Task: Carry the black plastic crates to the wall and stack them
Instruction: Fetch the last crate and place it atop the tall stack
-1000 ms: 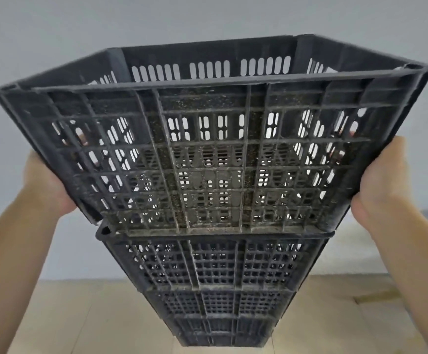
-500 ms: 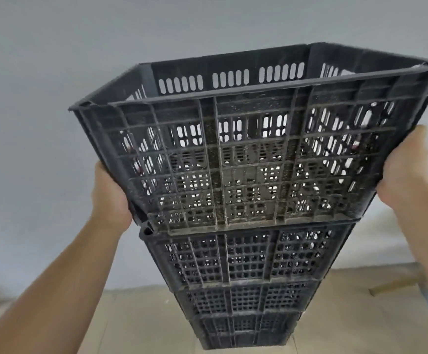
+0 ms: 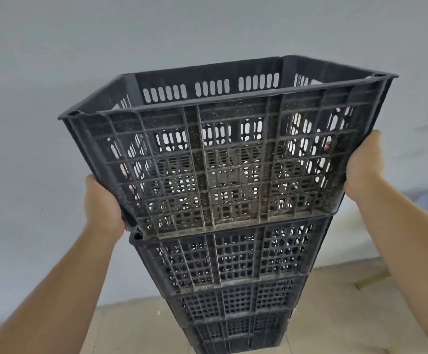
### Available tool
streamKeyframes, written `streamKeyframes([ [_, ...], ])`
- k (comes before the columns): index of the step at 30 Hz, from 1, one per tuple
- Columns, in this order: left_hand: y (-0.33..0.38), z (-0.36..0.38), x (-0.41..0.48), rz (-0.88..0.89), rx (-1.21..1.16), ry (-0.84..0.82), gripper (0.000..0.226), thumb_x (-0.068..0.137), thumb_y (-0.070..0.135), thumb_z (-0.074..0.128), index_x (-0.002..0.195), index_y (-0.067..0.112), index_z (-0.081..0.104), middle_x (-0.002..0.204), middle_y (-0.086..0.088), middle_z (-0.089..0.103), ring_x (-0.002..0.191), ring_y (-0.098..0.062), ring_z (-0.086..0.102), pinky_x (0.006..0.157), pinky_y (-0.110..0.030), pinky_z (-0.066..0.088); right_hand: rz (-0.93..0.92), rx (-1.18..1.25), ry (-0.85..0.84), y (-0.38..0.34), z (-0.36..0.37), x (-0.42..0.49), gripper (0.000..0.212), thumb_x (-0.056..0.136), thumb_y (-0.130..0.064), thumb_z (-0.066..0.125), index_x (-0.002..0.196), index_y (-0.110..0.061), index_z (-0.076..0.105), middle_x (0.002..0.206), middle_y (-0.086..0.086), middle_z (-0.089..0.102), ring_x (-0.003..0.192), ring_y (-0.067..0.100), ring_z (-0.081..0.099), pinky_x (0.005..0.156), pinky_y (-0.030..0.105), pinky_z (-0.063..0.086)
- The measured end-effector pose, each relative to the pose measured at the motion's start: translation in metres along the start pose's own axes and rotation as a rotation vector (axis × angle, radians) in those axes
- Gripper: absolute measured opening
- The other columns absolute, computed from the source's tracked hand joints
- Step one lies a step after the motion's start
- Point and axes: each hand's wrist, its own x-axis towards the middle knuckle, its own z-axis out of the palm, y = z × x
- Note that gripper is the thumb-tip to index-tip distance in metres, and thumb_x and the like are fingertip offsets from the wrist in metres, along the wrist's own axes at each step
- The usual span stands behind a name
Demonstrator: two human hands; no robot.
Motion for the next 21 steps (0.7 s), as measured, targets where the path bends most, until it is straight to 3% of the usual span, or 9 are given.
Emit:
streamKeyframes([
  [3,-0.003,-0.003,-0.002,-0.016,0.002,0.036,0.032,0.095,0.042,0.035,0.069,0.026,0.047,0.052,0.008,0.048,0.057,-0.021,0.046,0.058,-0.032,0.037,0.105,-0.013,0.001,0.010,-0.002,-0.001,0.044,0.084,-0.052,0.029,0.062,-0.031,0.061,0.083,-0.005,0.063,0.085,0.020,0.057,0.094,0.039,0.050],
  [8,0.000,-0.003,0.001,-0.007,0.067,0.067,0.029,0.090,0.040,0.036,0.070,0.026,0.051,0.060,0.004,0.052,0.065,-0.026,0.051,0.070,-0.041,0.042,0.071,-0.022,-0.017,0.013,-0.001,0.006,0.039,0.084,-0.048,0.028,0.064,-0.027,0.054,0.075,-0.003,0.054,0.080,0.023,0.050,0.077,0.040,0.043],
  [11,0.003,-0.004,0.001,-0.014,0.094,0.078,0.030,0.092,0.039,0.034,0.076,0.025,0.055,0.071,0.000,0.056,0.077,-0.027,0.054,0.077,-0.045,0.044,0.058,-0.103,-0.006,0.012,-0.002,0.003,0.037,0.086,-0.044,0.025,0.071,-0.026,0.054,0.077,0.000,0.055,0.079,0.026,0.050,0.077,0.041,0.043],
  [17,0.016,-0.008,-0.013,0.005,0.225,0.067,0.033,0.101,0.027,0.031,0.082,0.021,0.058,0.078,-0.003,0.056,0.071,-0.023,0.051,0.080,-0.042,0.042,0.004,-0.170,-0.059,0.009,-0.007,0.002,0.040,0.093,-0.035,0.020,0.083,-0.024,0.057,0.085,0.008,0.058,0.079,0.030,0.051,0.080,0.043,0.044],
  [21,0.022,-0.014,-0.018,0.108,0.344,0.072,0.033,0.096,0.027,0.032,0.082,0.018,0.060,0.084,-0.006,0.058,0.074,-0.025,0.046,0.068,-0.038,0.036,0.023,-0.149,-0.117,-0.001,-0.016,-0.004,0.036,0.098,-0.032,0.027,0.078,-0.019,0.055,0.080,0.006,0.055,0.072,0.025,0.049,0.069,0.037,0.039],
])
